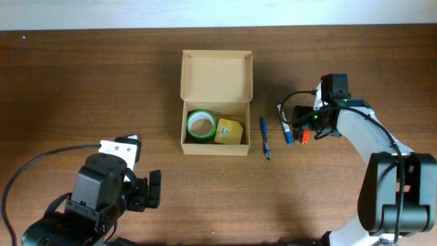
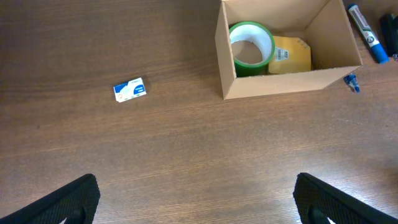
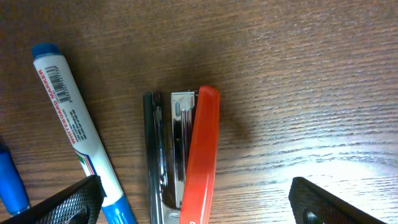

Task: Pack container
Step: 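Lower the right gripper and grasp the red stapler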

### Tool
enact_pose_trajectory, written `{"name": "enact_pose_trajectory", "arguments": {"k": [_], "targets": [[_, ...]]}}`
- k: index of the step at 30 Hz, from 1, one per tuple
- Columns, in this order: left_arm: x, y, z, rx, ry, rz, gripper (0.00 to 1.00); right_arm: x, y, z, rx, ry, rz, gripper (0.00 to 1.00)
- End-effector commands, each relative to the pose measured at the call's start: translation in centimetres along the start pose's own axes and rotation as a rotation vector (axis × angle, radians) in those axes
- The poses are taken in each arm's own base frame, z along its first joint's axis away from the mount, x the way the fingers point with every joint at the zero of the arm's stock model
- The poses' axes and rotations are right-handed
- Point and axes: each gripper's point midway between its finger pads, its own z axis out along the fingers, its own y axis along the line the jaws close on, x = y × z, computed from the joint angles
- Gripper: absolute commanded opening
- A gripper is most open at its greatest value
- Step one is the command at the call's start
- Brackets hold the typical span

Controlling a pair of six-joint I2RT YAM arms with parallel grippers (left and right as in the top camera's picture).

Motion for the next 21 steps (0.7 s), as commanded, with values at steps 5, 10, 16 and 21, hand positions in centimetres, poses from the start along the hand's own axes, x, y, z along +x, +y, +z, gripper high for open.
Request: {"name": "enact_pose_trajectory", "arguments": {"k": [5, 10, 16, 21], "targets": [[-0.4, 0.2, -0.4, -0.010, -0.017, -0.006, 1.00, 0.4, -0.7, 0.7, 0.034, 0.013, 0.014, 0.91], [-0.4, 0.2, -0.4, -0.010, -0.017, -0.006, 1.00, 1.1, -0.8, 1.9, 0.039, 0.050, 0.015, 0.85], [-0.4, 0.2, -0.4, -0.010, -0.017, -0.006, 1.00, 1.3, -0.3, 2.4, 0.047, 0.054, -0.006, 0.80], [-0.4, 0.2, -0.4, -0.010, -0.017, -0.006, 1.00, 1.2, -0.1, 2.6, 0.094, 0.040, -0.018, 0.79]]}}
